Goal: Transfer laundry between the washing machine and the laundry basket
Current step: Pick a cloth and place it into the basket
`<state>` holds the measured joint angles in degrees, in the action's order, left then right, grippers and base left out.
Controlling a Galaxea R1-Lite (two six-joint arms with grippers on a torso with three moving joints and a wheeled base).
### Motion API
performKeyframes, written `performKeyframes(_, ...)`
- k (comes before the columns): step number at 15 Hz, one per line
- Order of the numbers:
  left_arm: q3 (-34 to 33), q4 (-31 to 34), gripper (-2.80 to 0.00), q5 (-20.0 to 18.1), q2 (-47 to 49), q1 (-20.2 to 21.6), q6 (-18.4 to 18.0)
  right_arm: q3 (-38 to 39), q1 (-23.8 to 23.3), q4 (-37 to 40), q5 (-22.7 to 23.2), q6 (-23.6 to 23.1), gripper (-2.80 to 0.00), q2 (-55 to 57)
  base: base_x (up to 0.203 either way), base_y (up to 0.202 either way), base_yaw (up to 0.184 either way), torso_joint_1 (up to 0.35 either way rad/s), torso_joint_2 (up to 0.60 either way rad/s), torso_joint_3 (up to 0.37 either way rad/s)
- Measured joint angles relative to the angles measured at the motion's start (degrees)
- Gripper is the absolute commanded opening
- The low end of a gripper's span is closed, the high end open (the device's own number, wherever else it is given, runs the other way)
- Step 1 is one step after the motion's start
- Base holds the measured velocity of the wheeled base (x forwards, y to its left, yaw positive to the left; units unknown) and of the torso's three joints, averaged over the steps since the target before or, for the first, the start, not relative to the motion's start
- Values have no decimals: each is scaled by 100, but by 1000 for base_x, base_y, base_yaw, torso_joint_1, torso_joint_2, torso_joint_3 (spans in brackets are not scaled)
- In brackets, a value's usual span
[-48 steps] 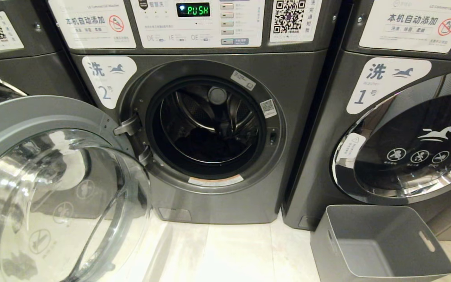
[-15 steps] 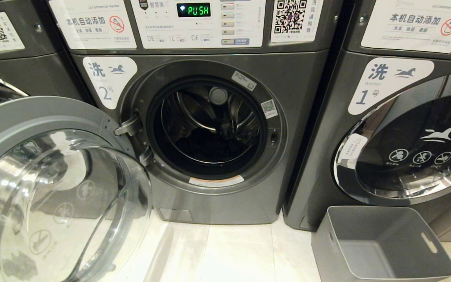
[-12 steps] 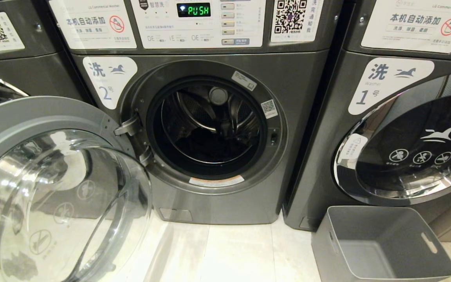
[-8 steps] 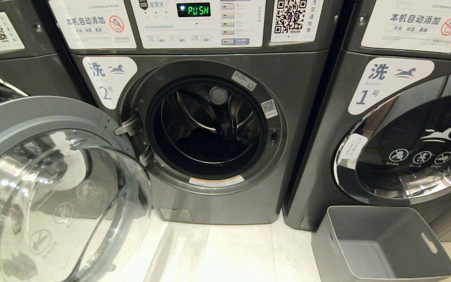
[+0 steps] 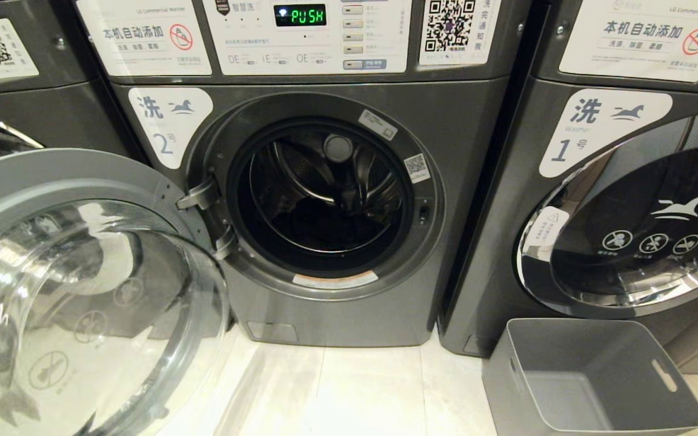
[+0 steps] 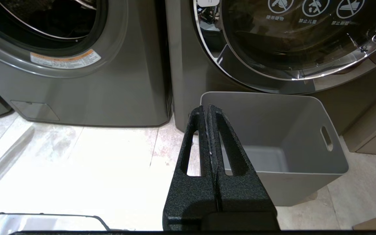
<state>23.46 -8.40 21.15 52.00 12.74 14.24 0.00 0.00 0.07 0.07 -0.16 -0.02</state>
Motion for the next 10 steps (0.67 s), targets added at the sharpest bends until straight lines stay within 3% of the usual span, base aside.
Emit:
performKeyframes(4, 391, -202, -280, -321, 640, 521, 9, 0, 0, 2, 0, -6, -280, 0, 0, 0, 0, 0, 0, 0)
performKeyframes(10, 672, -1031, -280, -787, 1654, 1353, -5, 0, 0, 2, 0, 0, -280, 0, 0, 0, 0, 0, 0, 0)
